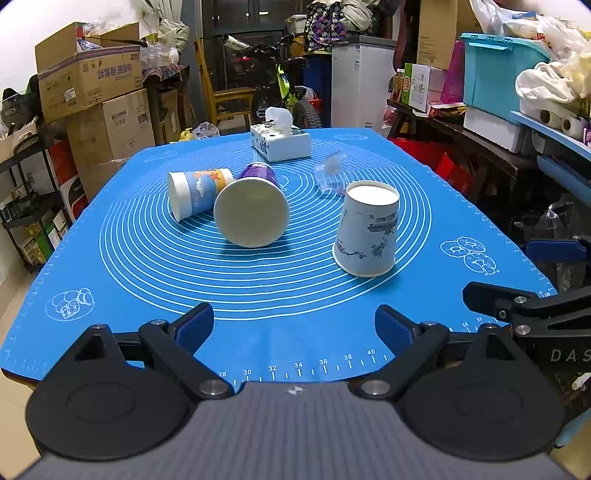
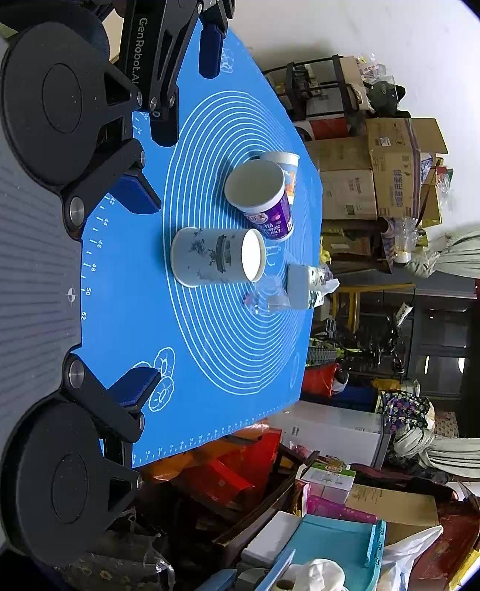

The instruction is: Flip cup upside down

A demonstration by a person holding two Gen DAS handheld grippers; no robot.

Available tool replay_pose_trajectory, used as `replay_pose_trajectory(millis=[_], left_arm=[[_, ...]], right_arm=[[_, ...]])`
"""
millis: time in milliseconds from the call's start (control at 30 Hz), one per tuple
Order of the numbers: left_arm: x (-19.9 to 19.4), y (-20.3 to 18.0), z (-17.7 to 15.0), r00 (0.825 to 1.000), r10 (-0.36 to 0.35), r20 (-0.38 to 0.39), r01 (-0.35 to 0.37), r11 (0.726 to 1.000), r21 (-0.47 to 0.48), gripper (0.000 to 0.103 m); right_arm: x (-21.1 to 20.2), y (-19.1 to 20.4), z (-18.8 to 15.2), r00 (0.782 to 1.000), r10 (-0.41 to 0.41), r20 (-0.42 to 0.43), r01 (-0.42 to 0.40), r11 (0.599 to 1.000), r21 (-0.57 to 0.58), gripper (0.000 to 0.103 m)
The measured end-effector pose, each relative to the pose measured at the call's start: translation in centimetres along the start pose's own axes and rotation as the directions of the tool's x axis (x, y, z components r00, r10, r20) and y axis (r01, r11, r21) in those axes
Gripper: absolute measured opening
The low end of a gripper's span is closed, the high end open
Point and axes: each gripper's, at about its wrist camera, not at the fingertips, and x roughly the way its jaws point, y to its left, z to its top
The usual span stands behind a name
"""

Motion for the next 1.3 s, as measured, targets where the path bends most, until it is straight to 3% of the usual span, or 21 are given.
replay_pose_trajectory(millis=[1300], left_arm=[[0.22,-0.17,-0.01,1.000,0.005,-0.003,-0.005,1.000,0.012,0.094]], right_arm=[[-0.26,0.06,-0.28,1.000,-0.006,-0.003,0.006,1.000,-0.004,0.091]])
